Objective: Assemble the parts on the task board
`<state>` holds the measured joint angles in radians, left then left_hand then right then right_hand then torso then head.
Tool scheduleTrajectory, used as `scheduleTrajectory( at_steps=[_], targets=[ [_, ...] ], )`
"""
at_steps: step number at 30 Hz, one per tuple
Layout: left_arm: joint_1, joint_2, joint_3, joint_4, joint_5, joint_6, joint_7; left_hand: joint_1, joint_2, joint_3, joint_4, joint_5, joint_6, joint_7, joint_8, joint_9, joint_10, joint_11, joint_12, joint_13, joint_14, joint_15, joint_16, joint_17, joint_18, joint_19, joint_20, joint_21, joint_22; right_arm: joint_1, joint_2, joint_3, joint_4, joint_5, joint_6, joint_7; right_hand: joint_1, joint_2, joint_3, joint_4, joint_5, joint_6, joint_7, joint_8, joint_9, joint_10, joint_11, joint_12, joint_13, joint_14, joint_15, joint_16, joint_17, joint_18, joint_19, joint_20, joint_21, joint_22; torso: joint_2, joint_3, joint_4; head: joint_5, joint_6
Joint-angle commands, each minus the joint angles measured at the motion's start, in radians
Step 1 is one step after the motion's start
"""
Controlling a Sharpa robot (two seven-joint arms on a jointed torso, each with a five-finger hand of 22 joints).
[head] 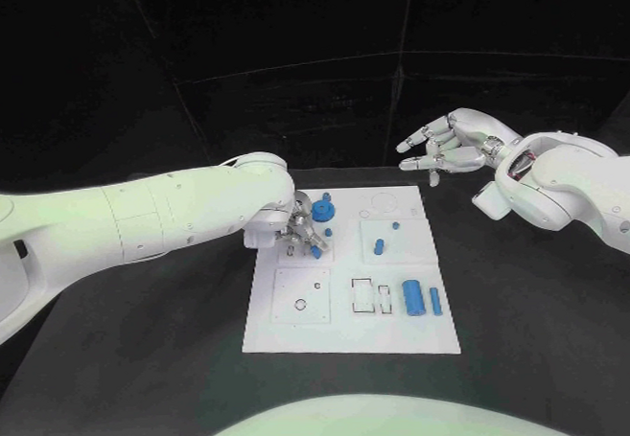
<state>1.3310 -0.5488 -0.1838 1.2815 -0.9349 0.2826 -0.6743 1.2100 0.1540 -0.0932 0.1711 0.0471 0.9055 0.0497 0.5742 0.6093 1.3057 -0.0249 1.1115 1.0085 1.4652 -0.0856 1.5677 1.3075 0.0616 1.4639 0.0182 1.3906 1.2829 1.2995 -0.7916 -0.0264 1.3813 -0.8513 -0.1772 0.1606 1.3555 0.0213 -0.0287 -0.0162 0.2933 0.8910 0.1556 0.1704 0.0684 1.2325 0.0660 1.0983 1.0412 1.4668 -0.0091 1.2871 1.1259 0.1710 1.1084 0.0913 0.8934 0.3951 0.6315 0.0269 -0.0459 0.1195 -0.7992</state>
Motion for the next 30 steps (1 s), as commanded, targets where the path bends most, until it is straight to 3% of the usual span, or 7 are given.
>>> scheduleTrajectory(
  at_steps=[1, 7, 13, 24, 30],
  targets=[
    [0.0, -0.002, -0.001, -0.001, 0.007, 0.01, 0.008, -0.02, -0.009, -0.004, 0.011, 0.002, -0.003, 0.001, 0.002, 0.002, -0.004, 0.002, 0.002, 0.0, 0.106, -0.002, 0.003, 0.263, -0.006, 0.027, -0.001, 0.006, 0.001, 0.003, 0.002, 0.001, -0.002, 0.0, 0.01, 0.003, 0.005, 0.006, -0.001, -0.001, 0.006, -0.007, 0.0, 0.005, -0.001, -0.007, -0.002, -0.006, -0.002, 0.008, -0.005, -0.004, -0.002, 0.013, 0.007, 0.0, -0.004, -0.001, 0.0, 0.0001, 0.0006, -0.001, -0.001],
    [0.0, -0.003, -0.001, -0.001, 0.006, 0.002, 0.007, -0.084, -0.043, -0.039, 0.04, 0.001, 0.0, 0.002, 0.004, 0.01, -0.003, 0.003, 0.004, 0.0, 0.106, 0.0, 0.003, 0.263, -0.006, 0.026, 0.001, 0.006, 0.003, 0.003, 0.004, 0.001, -0.004, 0.0, 0.01, 0.003, 0.003, 0.006, -0.002, 0.0, 0.007, -0.007, 0.0, 0.005, -0.001, -0.008, -0.001, -0.007, -0.003, 0.008, -0.005, -0.005, -0.003, 0.013, 0.007, 0.0, -0.004, -0.001, 0.0, -0.0004, 0.0004, 0.0, 0.0],
    [0.0, -0.002, -0.001, 0.001, 0.006, -0.005, 0.01, -0.116, -0.06, -0.066, 0.058, 0.001, 0.001, 0.0, 0.005, 0.015, -0.002, 0.002, 0.006, 0.002, 0.106, -0.001, 0.003, 0.263, -0.006, 0.026, 0.002, 0.006, 0.004, 0.003, 0.007, 0.001, -0.007, 0.0, 0.011, 0.003, 0.001, 0.006, -0.003, 0.001, 0.007, -0.008, 0.001, 0.005, -0.001, -0.009, -0.001, -0.009, -0.005, 0.007, -0.005, -0.007, -0.005, 0.013, 0.007, 0.0, -0.005, -0.002, 0.0, 0.0, -0.0004, 0.0, -0.002],
    [-0.001, -0.004, -0.001, 0.01, 0.006, 0.012, 0.012, -0.119, -0.069, -0.077, 0.058, 0.001, 0.001, -0.001, 0.005, 0.018, -0.001, 0.001, 0.008, 0.003, 0.106, -0.001, 0.003, 0.263, -0.006, 0.027, 0.001, 0.008, 0.008, 0.003, 0.01, 0.001, -0.012, 0.0, 0.017, 0.001, 0.001, 0.006, -0.003, 0.001, 0.007, -0.008, 0.001, 0.005, -0.001, -0.009, -0.001, -0.009, -0.005, 0.007, -0.005, -0.007, -0.005, 0.013, 0.007, 0.0, -0.005, -0.002, 0.0, 0.0, 0.0006, -0.002, -0.005],
    [-0.002, -0.007, -0.001, 0.013, 0.006, 0.013, 0.012, -0.092, -0.064, -0.069, 0.039, 0.002, 0.002, -0.002, 0.005, 0.022, -0.001, 0.001, 0.009, 0.004, 0.106, -0.002, 0.003, 0.263, -0.006, 0.027, 0.001, 0.008, 0.009, 0.003, 0.014, 0.001, -0.016, 0.0, 0.022, -0.001, -0.001, 0.006, -0.004, 0.002, 0.007, -0.008, 0.001, 0.005, -0.001, -0.009, -0.001, -0.009, -0.005, 0.007, -0.005, -0.008, -0.007, 0.013, 0.007, 0.0, -0.006, -0.002, 0.001, -0.0003, 0.0006, 0.0, -0.007]
  ],
)
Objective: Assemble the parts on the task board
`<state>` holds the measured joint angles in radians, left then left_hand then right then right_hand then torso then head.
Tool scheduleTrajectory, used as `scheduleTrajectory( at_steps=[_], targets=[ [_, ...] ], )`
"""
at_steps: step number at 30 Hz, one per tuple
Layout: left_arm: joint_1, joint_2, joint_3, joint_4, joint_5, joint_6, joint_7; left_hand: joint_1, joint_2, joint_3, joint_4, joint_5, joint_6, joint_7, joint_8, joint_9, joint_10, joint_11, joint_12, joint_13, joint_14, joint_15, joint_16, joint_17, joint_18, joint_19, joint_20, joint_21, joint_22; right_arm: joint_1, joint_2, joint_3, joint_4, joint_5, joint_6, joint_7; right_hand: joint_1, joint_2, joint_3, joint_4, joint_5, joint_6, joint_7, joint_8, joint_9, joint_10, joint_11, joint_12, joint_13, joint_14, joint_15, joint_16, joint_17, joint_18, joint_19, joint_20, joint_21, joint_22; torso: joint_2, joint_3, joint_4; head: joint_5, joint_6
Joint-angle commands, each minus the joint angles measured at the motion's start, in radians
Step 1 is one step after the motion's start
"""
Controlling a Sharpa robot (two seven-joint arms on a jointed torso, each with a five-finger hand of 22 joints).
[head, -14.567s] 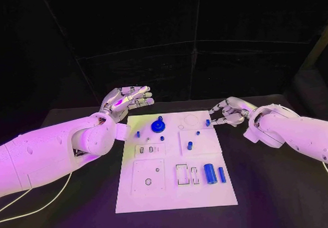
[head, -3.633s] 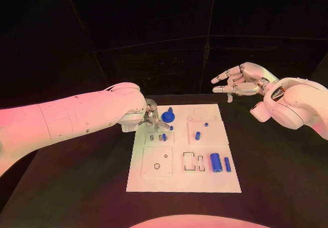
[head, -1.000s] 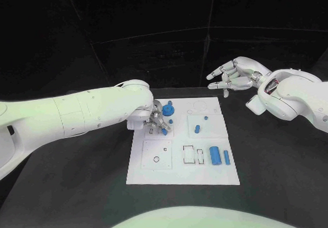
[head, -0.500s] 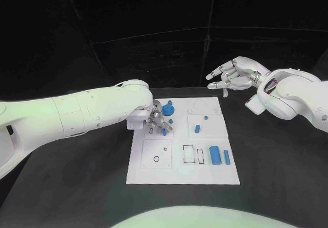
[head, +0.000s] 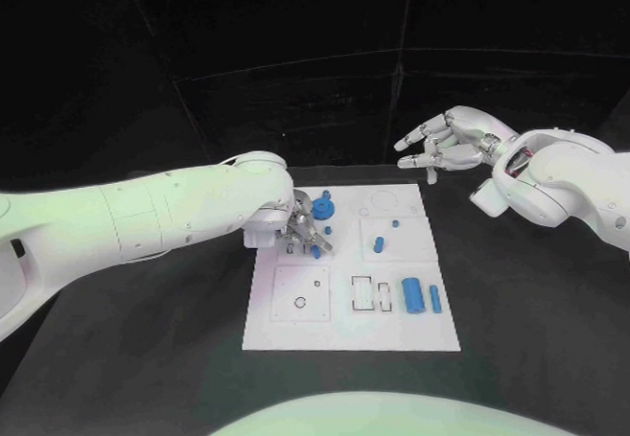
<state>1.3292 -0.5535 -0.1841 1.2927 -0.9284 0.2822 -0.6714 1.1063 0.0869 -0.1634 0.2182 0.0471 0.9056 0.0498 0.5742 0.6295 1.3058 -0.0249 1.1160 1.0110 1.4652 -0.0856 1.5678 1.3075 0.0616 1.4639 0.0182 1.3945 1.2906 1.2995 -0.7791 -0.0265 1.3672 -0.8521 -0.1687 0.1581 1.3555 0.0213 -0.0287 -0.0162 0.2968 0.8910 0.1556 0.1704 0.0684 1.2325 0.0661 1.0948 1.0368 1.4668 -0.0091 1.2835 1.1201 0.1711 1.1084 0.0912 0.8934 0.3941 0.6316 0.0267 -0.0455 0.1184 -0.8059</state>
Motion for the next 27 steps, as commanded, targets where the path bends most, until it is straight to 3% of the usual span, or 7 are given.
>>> scheduleTrajectory(
  at_steps=[1, 14, 21, 23, 24, 26, 27],
  targets=[
    [0.0, -0.002, 0.0, 0.002, 0.0, 0.011, 0.009, 0.016, 0.004, 0.003, -0.01, 0.002, 0.001, -0.002, 0.005, 0.002, -0.001, 0.001, 0.004, 0.001, 0.106, -0.002, 0.003, 0.263, -0.006, 0.027, 0.0, 0.004, 0.002, 0.003, 0.002, 0.001, -0.003, 0.0, 0.014, 0.002, -0.001, 0.006, -0.004, 0.002, 0.003, -0.008, 0.001, 0.005, -0.001, -0.009, -0.001, -0.005, -0.001, 0.007, -0.005, -0.005, -0.001, 0.013, 0.007, 0.0, -0.006, -0.001, 0.001, -0.0001, 0.0002, 0.002, -0.001],
    [0.0, -0.002, 0.0, 0.002, -0.001, -0.009, 0.015, 0.091, 0.04, 0.059, -0.069, 0.002, -0.002, -0.003, 0.0, 0.009, -0.002, -0.001, 0.003, -0.001, 0.106, -0.004, 0.003, 0.263, -0.006, 0.026, -0.001, 0.002, 0.002, 0.003, 0.007, 0.001, -0.008, 0.0, 0.017, 0.0, 0.001, 0.008, -0.002, 0.002, 0.006, -0.008, 0.001, 0.005, -0.001, -0.009, -0.001, -0.005, -0.001, 0.007, -0.005, -0.005, 0.0, 0.013, 0.007, 0.0, -0.007, -0.002, 0.001, 0.0003, -0.0013, 0.003, -0.005],
    [0.0, -0.004, 0.0, 0.004, 0.011, -0.041, 0.04, 0.2, 0.075, 0.158, -0.151, 0.003, -0.018, -0.011, -0.017, 0.005, -0.013, -0.009, -0.01, -0.009, 0.106, -0.011, 0.003, 0.263, -0.004, 0.024, -0.007, -0.003, -0.004, 0.003, 0.009, 0.001, -0.011, 0.0, 0.021, -0.001, 0.001, 0.008, -0.002, 0.002, 0.006, -0.008, 0.001, 0.005, -0.001, -0.009, -0.001, -0.005, -0.001, 0.007, -0.005, -0.005, 0.0, 0.013, 0.007, 0.0, -0.007, -0.002, 0.0, 0.0001, -0.0005, 0.002, -0.006],
    [-0.001, -0.009, 0.0, 0.007, 0.029, -0.054, 0.05, 0.261, 0.086, 0.26, -0.213, 0.018, -0.036, -0.005, -0.034, -0.002, -0.026, -0.007, -0.025, -0.019, 0.106, -0.013, 0.003, 0.263, -0.003, 0.023, -0.01, -0.007, -0.007, 0.002, 0.011, 0.001, -0.012, 0.0, 0.024, -0.002, 0.001, 0.008, -0.002, 0.002, 0.006, -0.008, 0.001, 0.005, -0.001, -0.009, -0.001, -0.005, -0.001, 0.007, -0.005, -0.005, 0.0, 0.013, 0.007, 0.0, -0.007, -0.002, 0.0, 0.0002, -0.0009, 0.003, -0.006],
    [-0.001, -0.011, 0.0, 0.008, 0.034, -0.059, 0.053, 0.26, 0.079, 0.297, -0.227, 0.026, -0.038, -0.001, -0.037, -0.002, -0.029, -0.004, -0.03, -0.023, 0.106, -0.01, 0.003, 0.263, -0.003, 0.022, -0.009, -0.007, -0.007, 0.002, 0.012, 0.001, -0.013, 0.0, 0.025, -0.002, 0.001, 0.008, -0.002, 0.002, 0.006, -0.008, 0.001, 0.005, -0.001, -0.009, -0.001, -0.005, -0.001, 0.007, -0.005, -0.005, 0.0, 0.013, 0.007, 0.0, -0.007, -0.002, 0.0, 0.0001, -0.0008, 0.002, -0.006],
    [-0.001, -0.015, 0.0, 0.011, 0.039, -0.065, 0.057, 0.201, 0.037, 0.425, -0.246, 0.032, -0.035, 0.012, -0.037, 0.002, -0.028, 0.016, -0.039, -0.031, 0.106, -0.003, 0.003, 0.263, -0.003, 0.022, -0.002, -0.009, -0.007, 0.002, 0.013, 0.001, -0.014, 0.0, 0.026, -0.003, 0.001, 0.008, -0.002, 0.002, 0.006, -0.008, 0.001, 0.005, -0.001, -0.009, -0.001, -0.005, -0.001, 0.007, -0.005, -0.005, 0.0, 0.013, 0.007, 0.0, -0.007, -0.002, 0.0, 0.0001, 0.0002, 0.001, -0.006],
    [-0.001, -0.019, 0.0, 0.014, 0.042, -0.07, 0.06, 0.142, 0.003, 0.572, -0.264, 0.032, -0.03, 0.007, -0.033, 0.009, -0.021, 0.015, -0.04, -0.035, 0.106, -0.008, 0.003, 0.263, 0.0, 0.022, 0.0, -0.01, -0.007, 0.002, 0.013, 0.001, -0.014, 0.0, 0.027, -0.003, 0.002, 0.009, -0.002, 0.002, 0.008, -0.008, 0.001, 0.006, -0.001, -0.009, -0.001, -0.004, 0.0, 0.007, -0.005, -0.005, 0.0, 0.013, 0.007, 0.0, -0.008, -0.002, 0.0, 0.0, 0.0005, 0.0, -0.006]
  ],
)
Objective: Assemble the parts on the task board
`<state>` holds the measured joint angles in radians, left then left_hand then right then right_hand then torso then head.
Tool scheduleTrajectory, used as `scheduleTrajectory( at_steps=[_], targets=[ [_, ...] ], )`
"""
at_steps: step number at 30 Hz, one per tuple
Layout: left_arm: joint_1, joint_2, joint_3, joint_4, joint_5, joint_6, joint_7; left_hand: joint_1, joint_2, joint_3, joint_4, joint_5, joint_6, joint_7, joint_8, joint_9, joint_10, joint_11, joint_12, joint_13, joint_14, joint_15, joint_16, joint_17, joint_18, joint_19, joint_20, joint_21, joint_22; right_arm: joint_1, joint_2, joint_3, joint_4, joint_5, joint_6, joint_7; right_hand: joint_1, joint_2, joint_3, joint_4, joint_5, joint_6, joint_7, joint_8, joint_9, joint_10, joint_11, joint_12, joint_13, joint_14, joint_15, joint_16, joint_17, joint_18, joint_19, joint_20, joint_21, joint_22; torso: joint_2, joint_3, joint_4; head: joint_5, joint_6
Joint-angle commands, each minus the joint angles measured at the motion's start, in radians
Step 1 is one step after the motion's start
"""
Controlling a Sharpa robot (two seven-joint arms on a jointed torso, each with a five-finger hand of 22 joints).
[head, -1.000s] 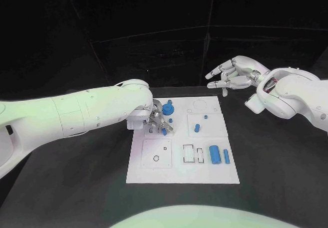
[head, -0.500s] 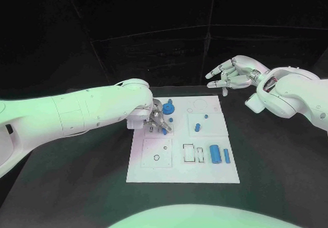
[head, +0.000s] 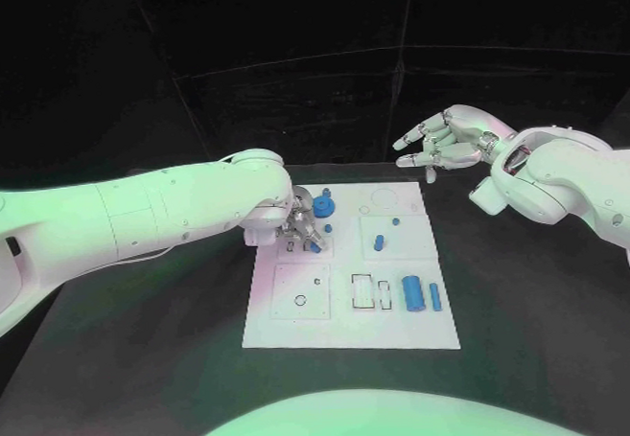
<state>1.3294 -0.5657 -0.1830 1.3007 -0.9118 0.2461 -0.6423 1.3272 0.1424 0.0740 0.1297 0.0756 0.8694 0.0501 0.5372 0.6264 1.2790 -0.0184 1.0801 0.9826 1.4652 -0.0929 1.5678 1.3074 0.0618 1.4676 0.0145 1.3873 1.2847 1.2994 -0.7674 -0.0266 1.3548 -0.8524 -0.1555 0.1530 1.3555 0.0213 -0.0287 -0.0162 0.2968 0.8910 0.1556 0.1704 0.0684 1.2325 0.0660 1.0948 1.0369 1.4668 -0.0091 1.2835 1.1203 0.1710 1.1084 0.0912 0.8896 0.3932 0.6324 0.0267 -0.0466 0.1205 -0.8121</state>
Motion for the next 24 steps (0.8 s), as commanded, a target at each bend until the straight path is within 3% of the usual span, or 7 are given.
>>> scheduleTrajectory(
  at_steps=[1, 2, 4, 17, 21, 24],
  targets=[
    [-0.001, -0.01, -0.001, 0.008, 0.027, -0.038, 0.032, -0.105, -0.086, 0.391, -0.19, 0.005, 0.001, 0.002, 0.006, 0.017, 0.005, 0.0, -0.005, -0.009, 0.106, 0.007, 0.003, 0.263, -0.004, 0.018, 0.01, -0.004, -0.001, 0.003, 0.001, 0.001, -0.002, 0.0, 0.014, 0.002, 0.002, 0.009, -0.001, 0.002, 0.008, -0.008, 0.001, 0.006, -0.001, -0.009, -0.001, -0.004, 0.0, 0.007, -0.005, -0.006, -0.001, 0.013, 0.007, 0.0, -0.004, -0.001, -0.001, 0.0001, 0.0019, -0.002, 0.0],
    [-0.001, -0.015, -0.001, 0.011, 0.029, -0.043, 0.034, -0.199, -0.149, 0.571, -0.207, -0.004, -0.001, -0.003, 0.025, 0.04, 0.013, 0.004, -0.002, -0.012, 0.106, 0.022, 0.003, 0.263, -0.003, 0.018, 0.008, -0.006, -0.001, 0.003, 0.001, 0.001, -0.003, 0.0, 0.014, 0.002, 0.002, 0.009, -0.001, 0.002, 0.008, -0.008, 0.001, 0.006, -0.001, -0.009, -0.001, -0.004, 0.0, 0.007, -0.005, -0.006, -0.001, 0.013, 0.007, 0.0, -0.004, -0.001, -0.001, 0.0001, 0.0017, -0.002, 0.0],
    [-0.001, -0.025, -0.001, 0.018, 0.031, -0.053, 0.038, -0.216, -0.156, 0.603, -0.21, -0.004, -0.002, 0.006, 0.034, 0.049, 0.014, 0.002, -0.002, -0.014, 0.106, 0.01, 0.003, 0.263, -0.002, 0.018, 0.009, -0.008, -0.002, 0.003, 0.001, 0.001, -0.004, 0.0, 0.015, 0.001, 0.002, 0.009, -0.001, 0.002, 0.008, -0.008, 0.001, 0.006, -0.001, -0.009, -0.001, -0.004, 0.0, 0.007, -0.005, -0.006, -0.001, 0.013, 0.007, 0.0, -0.004, -0.001, -0.001, 0.0001, 0.0024, -0.002, 0.0],
    [-0.001, -0.097, 0.0, 0.083, 0.022, -0.148, 0.062, -0.233, -0.169, 0.645, -0.221, -0.005, -0.005, 0.006, 0.048, 0.065, 0.019, -0.003, 0.003, -0.011, 0.106, 0.008, 0.003, 0.263, -0.002, 0.019, 0.008, -0.008, -0.001, 0.002, 0.001, 0.001, -0.008, 0.0, 0.017, 0.003, 0.001, 0.01, -0.001, 0.002, 0.009, -0.008, 0.001, 0.006, -0.001, -0.009, -0.001, -0.005, -0.002, 0.007, -0.005, -0.006, -0.001, 0.013, 0.007, 0.0, -0.004, -0.002, -0.001, 0.0002, 0.002, -0.002, 0.002],
    [-0.002, -0.107, 0.0, 0.092, 0.017, -0.181, 0.061, -0.236, -0.172, 0.651, -0.223, -0.005, -0.004, 0.005, 0.051, 0.068, 0.022, -0.003, 0.007, -0.007, 0.106, 0.008, 0.003, 0.263, -0.003, 0.021, 0.008, -0.005, 0.004, 0.002, 0.0, 0.001, -0.01, 0.0, 0.017, 0.003, 0.001, 0.01, -0.001, 0.003, 0.01, -0.008, 0.001, 0.006, -0.001, -0.01, -0.001, -0.006, -0.003, 0.007, -0.005, -0.007, -0.003, 0.013, 0.007, 0.0, -0.005, -0.002, -0.001, 0.0015, 0.0014, 0.001, -0.002],
    [-0.008, -0.112, 0.0, 0.097, 0.002, -0.204, 0.057, -0.238, -0.174, 0.656, -0.224, -0.005, -0.004, 0.005, 0.053, 0.07, 0.024, -0.004, 0.01, -0.005, 0.106, 0.007, 0.003, 0.263, -0.004, 0.022, 0.007, -0.003, 0.007, 0.002, -0.001, 0.001, -0.011, 0.0, 0.017, 0.003, 0.001, 0.01, -0.001, 0.003, 0.01, -0.008, 0.001, 0.006, -0.001, -0.01, -0.001, -0.006, -0.003, 0.006, -0.005, -0.007, -0.003, 0.013, 0.007, 0.0, -0.005, -0.002, 0.0, 0.0005, 0.0011, 0.002, -0.003]
  ],
)
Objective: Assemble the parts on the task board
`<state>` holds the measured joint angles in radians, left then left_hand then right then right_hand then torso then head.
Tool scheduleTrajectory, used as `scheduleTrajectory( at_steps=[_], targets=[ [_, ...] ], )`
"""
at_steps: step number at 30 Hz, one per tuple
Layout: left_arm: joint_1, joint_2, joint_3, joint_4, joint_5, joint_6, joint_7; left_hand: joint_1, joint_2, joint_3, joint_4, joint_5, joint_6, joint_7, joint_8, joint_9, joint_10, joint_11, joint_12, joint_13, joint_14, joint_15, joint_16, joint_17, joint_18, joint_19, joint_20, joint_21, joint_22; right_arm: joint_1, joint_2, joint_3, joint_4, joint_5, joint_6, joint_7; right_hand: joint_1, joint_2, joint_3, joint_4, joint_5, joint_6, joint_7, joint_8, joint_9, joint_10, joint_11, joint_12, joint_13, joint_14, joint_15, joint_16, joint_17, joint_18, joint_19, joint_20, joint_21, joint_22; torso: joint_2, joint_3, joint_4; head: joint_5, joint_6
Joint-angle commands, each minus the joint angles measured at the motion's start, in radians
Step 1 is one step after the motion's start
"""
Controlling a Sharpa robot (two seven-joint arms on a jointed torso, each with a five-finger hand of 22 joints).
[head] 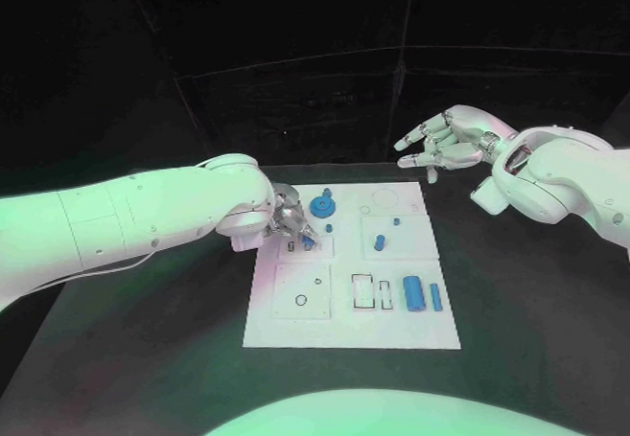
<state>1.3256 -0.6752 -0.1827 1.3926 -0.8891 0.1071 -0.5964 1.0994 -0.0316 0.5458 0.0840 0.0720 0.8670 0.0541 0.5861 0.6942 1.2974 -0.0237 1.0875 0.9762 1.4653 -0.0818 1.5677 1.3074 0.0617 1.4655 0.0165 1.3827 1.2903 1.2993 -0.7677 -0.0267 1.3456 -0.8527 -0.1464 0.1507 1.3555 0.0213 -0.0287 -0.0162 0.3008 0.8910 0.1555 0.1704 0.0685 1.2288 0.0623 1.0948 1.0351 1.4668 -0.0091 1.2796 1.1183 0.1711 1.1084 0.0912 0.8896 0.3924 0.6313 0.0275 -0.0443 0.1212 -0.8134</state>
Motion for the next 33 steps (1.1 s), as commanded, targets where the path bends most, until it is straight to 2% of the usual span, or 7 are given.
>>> scheduleTrajectory(
  at_steps=[1, 6, 13, 33],
  targets=[
    [-0.007, -0.004, 0.0, 0.006, -0.029, -0.072, 0.01, -0.011, -0.001, 0.187, -0.179, -0.001, -0.001, 0.0, 0.005, 0.003, 0.006, 0.001, 0.003, 0.002, 0.106, -0.004, 0.003, 0.263, -0.004, 0.024, 0.005, 0.002, 0.002, 0.002, -0.001, 0.001, -0.002, 0.001, 0.008, 0.005, 0.001, 0.01, -0.001, 0.003, 0.006, -0.008, 0.001, 0.006, -0.001, -0.006, 0.003, -0.006, -0.001, 0.006, -0.005, -0.004, -0.001, 0.013, 0.007, 0.0, -0.005, -0.001, 0.001, -0.0003, -0.0008, 0.002, -0.002],
    [-0.022, 0.0, -0.001, 0.003, -0.064, -0.099, -0.002, -0.012, -0.002, 0.188, -0.179, -0.001, -0.001, 0.0, 0.006, 0.004, 0.006, 0.001, 0.003, 0.001, 0.106, -0.004, 0.003, 0.263, -0.004, 0.024, 0.005, 0.002, 0.002, 0.002, -0.001, 0.001, -0.003, 0.001, 0.008, 0.006, -0.001, 0.01, -0.002, 0.004, 0.006, -0.008, 0.001, 0.006, -0.001, -0.006, 0.003, -0.006, -0.001, 0.006, -0.005, -0.004, -0.001, 0.013, 0.007, 0.0, -0.005, -0.001, 0.001, -0.0008, -0.0011, 0.004, -0.004],
    [-0.034, 0.008, -0.001, -0.008, -0.096, -0.108, -0.016, -0.014, -0.004, 0.192, -0.181, -0.001, -0.001, 0.0, 0.007, 0.005, 0.006, 0.001, 0.001, -0.001, 0.106, -0.004, 0.003, 0.263, -0.003, 0.024, 0.005, 0.0, -0.001, 0.002, -0.001, 0.001, -0.003, 0.001, 0.009, 0.006, -0.001, 0.01, -0.002, 0.004, 0.006, -0.008, 0.001, 0.006, -0.001, -0.006, 0.003, -0.006, -0.001, 0.006, -0.005, -0.004, -0.001, 0.013, 0.007, 0.0, -0.005, -0.001, 0.001, -0.001, -0.0031, 0.006, -0.006],
    [-0.04, 0.021, -0.001, -0.023, -0.111, -0.01, -0.043, -0.018, -0.01, 0.203, -0.185, -0.001, 0.0, -0.001, 0.012, 0.01, 0.001, 0.0, -0.008, -0.012, 0.106, -0.005, 0.003, 0.263, -0.003, 0.022, 0.004, -0.003, -0.004, 0.002, 0.002, 0.001, -0.004, 0.001, 0.011, 0.006, -0.001, 0.01, -0.002, 0.004, 0.006, -0.008, 0.001, 0.006, -0.001, -0.006, 0.003, -0.006, -0.001, 0.006, -0.005, -0.004, -0.001, 0.013, 0.007, 0.0, -0.005, -0.001, 0.001, -0.0008, -0.0024, 0.008, -0.016]
  ],
)
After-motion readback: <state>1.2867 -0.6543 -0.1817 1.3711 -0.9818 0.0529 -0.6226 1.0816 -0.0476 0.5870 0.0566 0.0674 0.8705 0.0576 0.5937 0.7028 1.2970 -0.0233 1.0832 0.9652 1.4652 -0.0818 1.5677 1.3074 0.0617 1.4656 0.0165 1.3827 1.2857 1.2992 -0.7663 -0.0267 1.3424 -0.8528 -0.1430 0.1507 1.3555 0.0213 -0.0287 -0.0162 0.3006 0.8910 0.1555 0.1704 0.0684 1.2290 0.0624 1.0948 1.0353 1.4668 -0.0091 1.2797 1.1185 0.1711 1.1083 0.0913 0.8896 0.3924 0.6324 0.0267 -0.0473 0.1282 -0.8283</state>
